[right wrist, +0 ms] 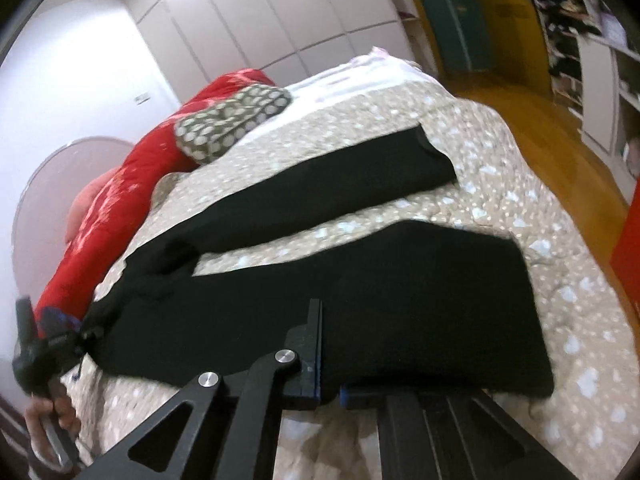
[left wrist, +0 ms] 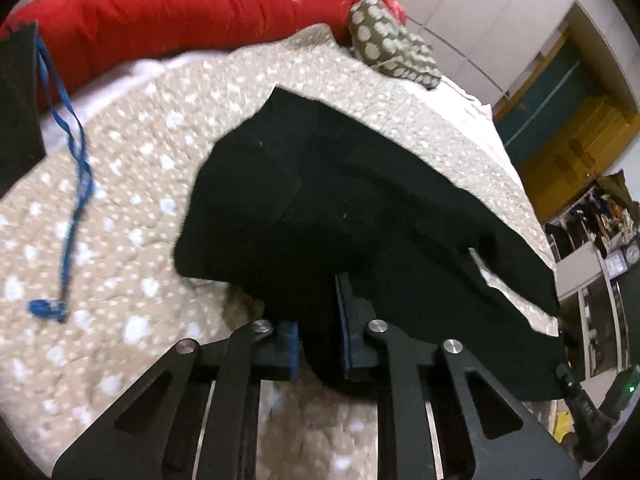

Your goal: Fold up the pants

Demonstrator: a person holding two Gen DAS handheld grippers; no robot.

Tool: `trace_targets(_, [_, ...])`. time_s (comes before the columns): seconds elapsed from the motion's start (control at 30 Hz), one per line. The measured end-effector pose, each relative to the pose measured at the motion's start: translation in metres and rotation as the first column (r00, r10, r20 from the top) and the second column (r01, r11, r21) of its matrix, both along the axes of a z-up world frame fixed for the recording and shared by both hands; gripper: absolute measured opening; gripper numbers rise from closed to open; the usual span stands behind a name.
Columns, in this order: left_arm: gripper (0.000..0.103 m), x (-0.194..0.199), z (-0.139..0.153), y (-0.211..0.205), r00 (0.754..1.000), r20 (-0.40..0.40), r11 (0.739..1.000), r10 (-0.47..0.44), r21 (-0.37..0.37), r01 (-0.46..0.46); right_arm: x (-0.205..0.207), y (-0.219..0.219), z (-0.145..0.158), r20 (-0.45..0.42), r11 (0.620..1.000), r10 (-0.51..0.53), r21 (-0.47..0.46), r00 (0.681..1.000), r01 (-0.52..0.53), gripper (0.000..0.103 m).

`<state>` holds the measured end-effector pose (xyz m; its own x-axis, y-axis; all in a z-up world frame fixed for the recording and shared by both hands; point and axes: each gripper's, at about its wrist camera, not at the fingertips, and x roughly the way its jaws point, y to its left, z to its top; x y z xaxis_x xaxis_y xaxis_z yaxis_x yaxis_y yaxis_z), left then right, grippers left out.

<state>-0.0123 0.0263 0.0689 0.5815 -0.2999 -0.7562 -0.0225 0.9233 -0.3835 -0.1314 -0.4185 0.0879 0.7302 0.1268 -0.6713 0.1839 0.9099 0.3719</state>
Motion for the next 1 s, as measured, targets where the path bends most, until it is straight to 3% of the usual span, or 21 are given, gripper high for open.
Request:
trace_targets(0.17, [0.014,-0.027,0.013,0.012,1.0,0.019,0.997,-0.021,0.07,0.019,-0.03,0.013,0.017,-0.005,0.997,0.068,-0.026,0.998,-0.068,0.005])
trace_targets(0.27, [0.014,-0.024,-0.004,0.024,0.999,-0.031,0.996,0.013,0.092,-0.01,-0.039,0.008,-0.003,-0.058,0.999,0.047,-0.013,0.997,-0.047,0.006])
trace_targets(0.33, [0.013,-0.024,-0.015,0.031,0.998,-0.063,0.998,0.022,0.063,-0.018,-0.04,0.0,-0.019,-0.111,0.999,0.004,0.048,0.994,0.001,0.017])
trace_targets(0.43, [0.013,-0.031,-0.019,0.04,0.996,-0.076,0.999,0.041,0.019,-0.04,-0.052,-0.019,-0.024,-0.089,0.992,-0.058,0.106,0.994,0.067,0.026])
trace_targets(0.57, [0.014,-0.035,-0.017,0.045,0.993,-0.087,0.997,0.074,-0.019,-0.076,-0.056,-0.053,-0.025,-0.071,0.975,-0.164,0.14,0.984,0.173,0.025])
trace_targets(0.6, [0.014,-0.034,-0.017,0.045,0.992,-0.094,0.996,0.082,-0.02,-0.084,-0.053,-0.057,-0.024,-0.067,0.978,-0.169,0.116,0.983,0.175,0.008])
trace_targets(0.7, [0.014,-0.034,-0.014,0.039,0.992,-0.095,0.997,0.079,0.006,-0.079,-0.039,-0.043,-0.008,-0.054,0.984,-0.139,-0.123,0.989,0.132,0.006])
trace_targets(0.73, [0.014,-0.034,-0.012,0.035,0.993,-0.088,0.997,0.078,0.017,-0.077,-0.036,-0.034,-0.002,-0.037,0.965,-0.144,-0.225,0.989,0.132,0.006])
trace_targets(0.8, [0.014,-0.033,-0.006,0.03,0.994,-0.069,0.996,0.082,0.05,-0.079,-0.03,-0.03,-0.006,-0.057,0.934,-0.179,-0.324,0.982,0.152,0.006])
trace_targets(0.87, [0.03,-0.032,-0.002,0.027,0.995,-0.051,0.994,0.083,0.068,-0.08,-0.021,-0.041,-0.022,-0.142,0.946,-0.198,-0.285,0.97,0.152,0.008])
trace_targets(0.97, [0.06,-0.028,0.007,0.02,0.997,-0.006,0.993,0.078,0.086,-0.078,-0.035,-0.054,-0.016,-0.125,0.947,-0.245,-0.242,0.961,0.21,0.019])
trace_targets(1.0, [0.061,-0.027,0.01,0.019,0.997,0.011,0.993,0.077,0.094,-0.078,-0.039,-0.057,-0.012,-0.125,0.935,-0.278,-0.262,0.952,0.239,0.023])
